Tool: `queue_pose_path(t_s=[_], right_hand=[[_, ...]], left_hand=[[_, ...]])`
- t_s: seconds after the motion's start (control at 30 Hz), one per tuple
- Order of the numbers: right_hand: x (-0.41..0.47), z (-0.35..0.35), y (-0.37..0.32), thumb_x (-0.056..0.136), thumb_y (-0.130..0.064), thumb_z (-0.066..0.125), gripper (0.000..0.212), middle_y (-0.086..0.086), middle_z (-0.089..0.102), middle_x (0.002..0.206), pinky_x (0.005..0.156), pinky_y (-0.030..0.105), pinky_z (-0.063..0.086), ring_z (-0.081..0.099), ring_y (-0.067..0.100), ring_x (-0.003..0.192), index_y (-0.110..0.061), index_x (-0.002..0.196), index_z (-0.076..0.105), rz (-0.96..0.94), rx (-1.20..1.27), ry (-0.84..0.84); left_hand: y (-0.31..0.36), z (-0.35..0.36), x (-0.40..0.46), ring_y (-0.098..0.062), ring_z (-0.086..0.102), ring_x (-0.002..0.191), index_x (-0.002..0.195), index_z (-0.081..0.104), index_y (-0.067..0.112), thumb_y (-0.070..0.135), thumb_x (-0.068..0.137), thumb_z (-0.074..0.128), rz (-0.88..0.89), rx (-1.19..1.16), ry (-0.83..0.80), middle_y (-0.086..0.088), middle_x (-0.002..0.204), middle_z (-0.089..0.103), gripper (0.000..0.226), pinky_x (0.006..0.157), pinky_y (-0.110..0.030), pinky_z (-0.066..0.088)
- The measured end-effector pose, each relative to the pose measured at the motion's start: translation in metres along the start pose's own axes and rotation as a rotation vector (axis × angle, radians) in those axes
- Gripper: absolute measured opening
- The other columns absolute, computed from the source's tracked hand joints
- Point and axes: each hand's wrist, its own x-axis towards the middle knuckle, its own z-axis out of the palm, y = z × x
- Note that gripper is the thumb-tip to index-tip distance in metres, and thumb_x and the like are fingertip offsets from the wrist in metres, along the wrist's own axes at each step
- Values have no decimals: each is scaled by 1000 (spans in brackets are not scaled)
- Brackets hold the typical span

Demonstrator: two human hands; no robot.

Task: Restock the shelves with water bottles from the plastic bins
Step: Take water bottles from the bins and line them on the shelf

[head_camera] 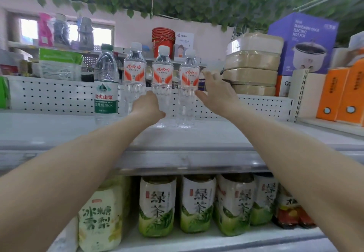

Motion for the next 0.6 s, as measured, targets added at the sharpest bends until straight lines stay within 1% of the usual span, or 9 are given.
queue_pose_path(t_s=[0.03, 0.1, 0.13, 0.2, 0.23, 0.3, 0.33, 0.47, 0.6], right_hand=[[-11, -6, 6, 99, -36, 52, 58, 13, 46, 137, 82, 37, 41, 54, 34, 114, -15, 147, 29, -36, -55, -1], [-33, -19, 21, 99, -36, 50, 55, 13, 47, 137, 83, 38, 43, 53, 34, 117, -13, 146, 31, -96, -132, -11], [-44, -26, 30, 100, -37, 49, 54, 12, 48, 136, 83, 39, 44, 53, 33, 117, -13, 145, 33, -120, -160, -19], [-67, -40, 47, 100, -39, 48, 52, 10, 50, 132, 80, 39, 43, 54, 33, 114, -13, 142, 36, -163, -211, -33], [-79, -47, 57, 100, -39, 48, 51, 10, 51, 130, 79, 39, 43, 54, 32, 113, -13, 141, 37, -186, -237, -33], [-105, -61, 79, 100, -41, 47, 51, 10, 52, 128, 77, 39, 44, 54, 31, 111, -13, 141, 37, -224, -280, -27], [-119, -69, 90, 100, -42, 46, 52, 10, 52, 128, 78, 39, 44, 53, 31, 112, -13, 142, 36, -237, -291, -24], [-181, -96, 137, 100, -42, 45, 53, 11, 49, 135, 89, 42, 46, 48, 30, 122, -11, 142, 38, -253, -274, -24], [-258, -106, 186, 100, -39, 46, 47, 13, 53, 130, 85, 44, 47, 51, 33, 116, -10, 138, 44, -242, -226, -18]], left_hand=[[5, -3, -7, -24, 49, 81, 133, 37, 2, 33, 86, 71, 13, -1, 33, -7, 90, 49, 65, 58, -29, 37], [19, -7, -26, -24, 49, 82, 136, 35, 5, 29, 85, 72, 61, -6, 111, -7, 91, 52, 67, 65, -33, 39], [28, -8, -37, -25, 50, 84, 136, 36, 7, 28, 85, 72, 93, 1, 143, -8, 96, 55, 66, 69, -35, 40], [50, -7, -62, -31, 57, 97, 136, 38, 8, 28, 86, 71, 156, 34, 192, -13, 114, 59, 63, 78, -39, 43], [64, -6, -75, -33, 57, 104, 136, 39, 9, 28, 86, 70, 189, 54, 214, -14, 122, 58, 61, 83, -41, 44], [92, 0, -104, -33, 55, 112, 137, 40, 11, 26, 87, 69, 244, 78, 248, -13, 131, 53, 59, 89, -42, 45], [107, 4, -120, -33, 54, 114, 137, 40, 12, 27, 88, 68, 268, 89, 269, -12, 133, 51, 59, 91, -42, 45], [160, 30, -180, -30, 50, 121, 139, 41, 14, 29, 88, 67, 345, 134, 331, -9, 137, 48, 59, 92, -41, 46], [201, 77, -244, -28, 45, 123, 137, 44, 18, 29, 89, 65, 388, 127, 320, -6, 136, 47, 53, 89, -41, 46]])
